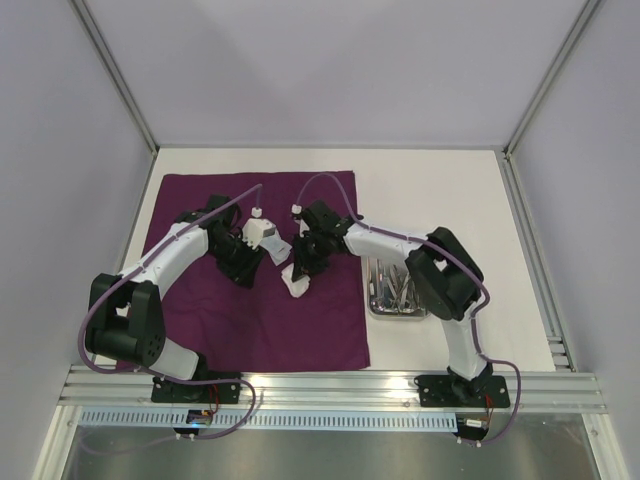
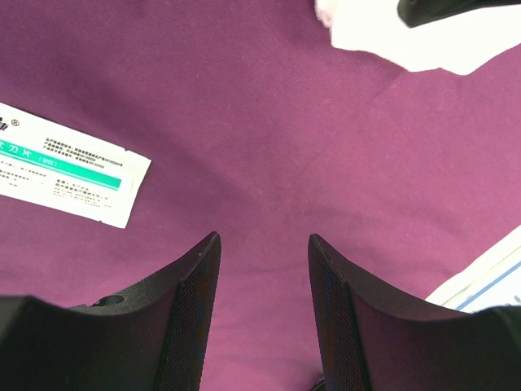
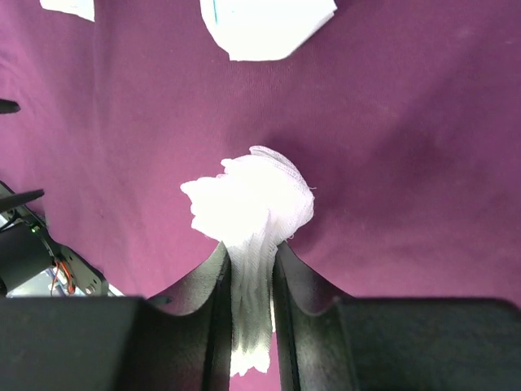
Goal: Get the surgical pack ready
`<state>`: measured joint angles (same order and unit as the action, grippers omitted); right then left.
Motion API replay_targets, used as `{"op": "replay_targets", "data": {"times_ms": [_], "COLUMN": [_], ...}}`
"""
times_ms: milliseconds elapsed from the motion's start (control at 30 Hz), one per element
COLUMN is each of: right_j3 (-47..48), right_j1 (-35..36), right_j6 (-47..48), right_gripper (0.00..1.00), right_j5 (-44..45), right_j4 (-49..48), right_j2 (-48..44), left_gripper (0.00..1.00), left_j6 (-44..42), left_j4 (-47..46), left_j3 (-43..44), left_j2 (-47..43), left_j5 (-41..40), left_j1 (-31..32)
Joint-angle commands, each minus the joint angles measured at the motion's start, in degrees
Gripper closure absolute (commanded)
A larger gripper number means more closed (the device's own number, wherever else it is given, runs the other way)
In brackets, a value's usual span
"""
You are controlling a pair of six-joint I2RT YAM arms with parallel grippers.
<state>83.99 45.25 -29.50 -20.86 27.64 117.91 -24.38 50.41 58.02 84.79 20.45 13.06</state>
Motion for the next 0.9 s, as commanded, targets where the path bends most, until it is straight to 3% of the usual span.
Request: {"op": "replay_targets", "data": {"times_ms": [0,333,600,867], "right_j3": [2.3,-4.7,-22.2,-30.3], "right_j1": [0.4,-4.8,-22.7,-35.0], "right_j6": [1.4,2.8,3.8,6.0], "right_gripper": [0.99,1.0,1.0,0.99], "right_j5": [1.6,-1.5,-5.2,-7.6], "right_j4": [2.3,-1.4,-6.5,-12.3], "right_j2": [-4.3,-16.0,-31.0,-30.2], "left_gripper": [0.44,0.44,0.44,0.44], "left_j6": [-1.2,-1.4,-1.1,-0.4], "left_j4": [0.0,0.2,0.8,1.6], "left_j3": [-0.1,0.1,0.3,1.6], "left_j2": [0.1,-0.2,-0.5,-0.2], "left_j5": [0.3,0.0,-0.2,-1.4], "left_j1": [0.2,0.2,0.2,0.2]}}
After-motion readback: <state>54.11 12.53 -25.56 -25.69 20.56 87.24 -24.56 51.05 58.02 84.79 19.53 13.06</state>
